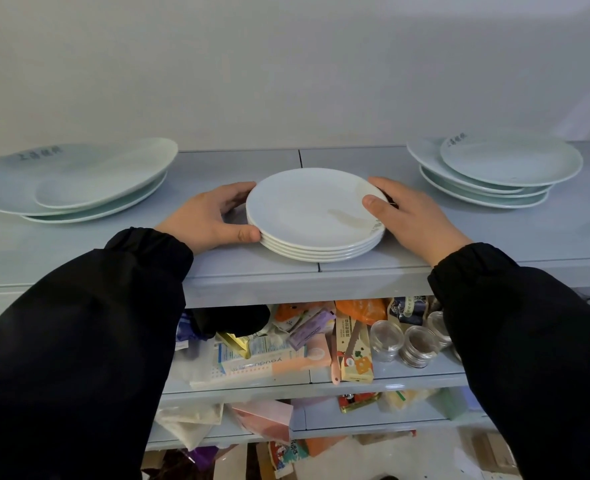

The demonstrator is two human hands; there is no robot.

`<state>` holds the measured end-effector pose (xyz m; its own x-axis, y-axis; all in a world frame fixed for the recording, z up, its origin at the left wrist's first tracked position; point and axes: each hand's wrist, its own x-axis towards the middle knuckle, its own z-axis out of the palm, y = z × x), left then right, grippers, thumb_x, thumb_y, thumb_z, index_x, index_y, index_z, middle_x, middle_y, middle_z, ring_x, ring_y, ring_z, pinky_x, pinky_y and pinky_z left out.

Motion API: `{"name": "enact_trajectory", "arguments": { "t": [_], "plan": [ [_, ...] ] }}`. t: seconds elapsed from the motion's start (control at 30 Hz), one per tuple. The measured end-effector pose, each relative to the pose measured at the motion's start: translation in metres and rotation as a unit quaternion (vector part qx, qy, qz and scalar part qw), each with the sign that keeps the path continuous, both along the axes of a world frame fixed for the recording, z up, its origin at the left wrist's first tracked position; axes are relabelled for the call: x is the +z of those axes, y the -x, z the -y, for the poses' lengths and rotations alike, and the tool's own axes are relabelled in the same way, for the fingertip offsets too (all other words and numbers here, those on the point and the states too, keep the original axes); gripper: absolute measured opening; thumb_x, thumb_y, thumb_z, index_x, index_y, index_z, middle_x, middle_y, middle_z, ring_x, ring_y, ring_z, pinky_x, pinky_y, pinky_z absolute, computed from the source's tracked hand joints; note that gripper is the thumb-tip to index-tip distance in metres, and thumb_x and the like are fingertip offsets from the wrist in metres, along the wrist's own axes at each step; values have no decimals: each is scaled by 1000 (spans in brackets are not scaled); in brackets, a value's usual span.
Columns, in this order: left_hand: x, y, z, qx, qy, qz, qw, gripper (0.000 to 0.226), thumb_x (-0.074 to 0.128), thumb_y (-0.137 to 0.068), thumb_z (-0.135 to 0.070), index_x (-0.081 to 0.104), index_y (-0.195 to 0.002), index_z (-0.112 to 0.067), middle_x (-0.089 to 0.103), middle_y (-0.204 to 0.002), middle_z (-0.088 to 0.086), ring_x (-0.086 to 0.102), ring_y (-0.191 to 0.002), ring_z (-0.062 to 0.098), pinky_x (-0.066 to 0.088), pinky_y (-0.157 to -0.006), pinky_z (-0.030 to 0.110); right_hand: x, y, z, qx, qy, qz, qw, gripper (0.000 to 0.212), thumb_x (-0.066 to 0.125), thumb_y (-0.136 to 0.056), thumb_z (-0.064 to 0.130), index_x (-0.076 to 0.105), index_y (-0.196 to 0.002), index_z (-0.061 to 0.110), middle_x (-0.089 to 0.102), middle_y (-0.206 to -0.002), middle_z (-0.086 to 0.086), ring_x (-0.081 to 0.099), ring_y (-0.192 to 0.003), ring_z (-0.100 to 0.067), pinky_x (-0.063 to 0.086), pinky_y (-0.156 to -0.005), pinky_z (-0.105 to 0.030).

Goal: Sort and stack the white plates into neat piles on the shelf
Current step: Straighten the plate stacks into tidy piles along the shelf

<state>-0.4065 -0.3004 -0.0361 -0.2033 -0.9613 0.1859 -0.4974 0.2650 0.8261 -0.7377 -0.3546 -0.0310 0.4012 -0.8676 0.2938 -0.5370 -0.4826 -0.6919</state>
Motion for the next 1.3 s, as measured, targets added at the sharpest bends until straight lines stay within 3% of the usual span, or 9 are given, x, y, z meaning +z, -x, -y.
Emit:
{"name": "enact_trajectory", "arguments": {
  "t": [0.2, 0.43, 0.57, 0.63, 0.7, 0.77, 0.93, 1.07, 1.3],
  "plan": [
    [0, -1, -1, 3, 9, -2, 1000, 97, 85, -47, -69, 50, -132, -37, 58, -131, -25, 47, -128, -6, 35, -99, 6, -1, 0, 1, -4, -2, -12, 1000, 25, 47, -102, 41, 61, -120, 30, 65, -108, 18, 56, -97, 10, 41, -77, -11],
    [2, 2, -1, 7, 13, -12, 1000, 94, 84, -47, -70, 52, -130, -38, 58, -126, -34, 47, -125, -11, 35, -100, 7, 1, -1, 3, -8, -6, -3, 1000, 27, 50, -98, 45, 62, -118, 33, 67, -109, 18, 60, -98, 6, 48, -85, -27],
    [-1, -4, 2, 18, 11, 3, 1000, 112, 84, -46, -72, 48, -141, -25, 56, -138, -13, 48, -130, -1, 35, -112, 24, 3, 0, 2, -3, -12, -10, 1000, 29, 50, -97, 48, 61, -119, 32, 68, -109, 17, 62, -100, -1, 51, -92, -36],
    [-2, -3, -1, 31, 17, -29, 999, 108, 77, -52, -78, 49, -140, -22, 57, -137, -9, 51, -129, 1, 39, -106, 20, 2, -1, 1, -7, -9, -13, 1000, 34, 50, -97, 49, 59, -123, 28, 66, -114, 13, 61, -105, -7, 49, -94, -37],
    [-1, -1, -6, 60, 44, -43, 996, 94, 65, -63, -81, 51, -138, -26, 58, -135, -9, 53, -127, 3, 40, -105, 21, 2, 2, 3, -29, -4, -20, 999, 51, 49, -97, 54, 49, -138, 25, 57, -136, 5, 52, -125, -13, 43, -102, -36],
    [-1, -2, -10, 97, 78, -48, 991, 69, 56, -77, -75, 55, -133, -35, 61, -134, -9, 52, -129, 8, 35, -112, 35, 2, 6, 3, -41, 6, -23, 999, 68, 49, -96, 56, 32, -153, 23, 35, -158, 2, 32, -143, -14, 31, -114, -37],
    [-5, 6, -13, 241, 173, -73, 952, 40, 46, -95, -51, 58, -131, -42, 59, -136, -17, 51, -130, 6, 33, -114, 45, 5, 26, -1, -4, 62, -11, 998, 73, 51, -97, 53, 18, -158, 29, 9, -166, 5, 6, -151, -7, 16, -121, -32],
    [13, 73, -26, 272, 241, -30, 931, 51, 38, -96, -43, 44, -146, -33, 46, -149, -15, 42, -138, 10, 31, -114, 51, 7, 75, 4, 8, 149, -5, 989, 72, 52, -95, 49, 23, -157, 26, 8, -166, 6, 2, -151, -5, 19, -120, -31],
    [55, 275, -26, 91, 319, 6, 943, 64, 40, -96, -40, 30, -153, -12, 34, -158, -4, 31, -145, 14, 26, -117, 34, 7, 183, 41, -16, 296, 47, 954, 66, 55, -92, 34, 38, -149, 6, 27, -160, -11, 17, -152, -25, 23, -121, -44]
  ]
}}
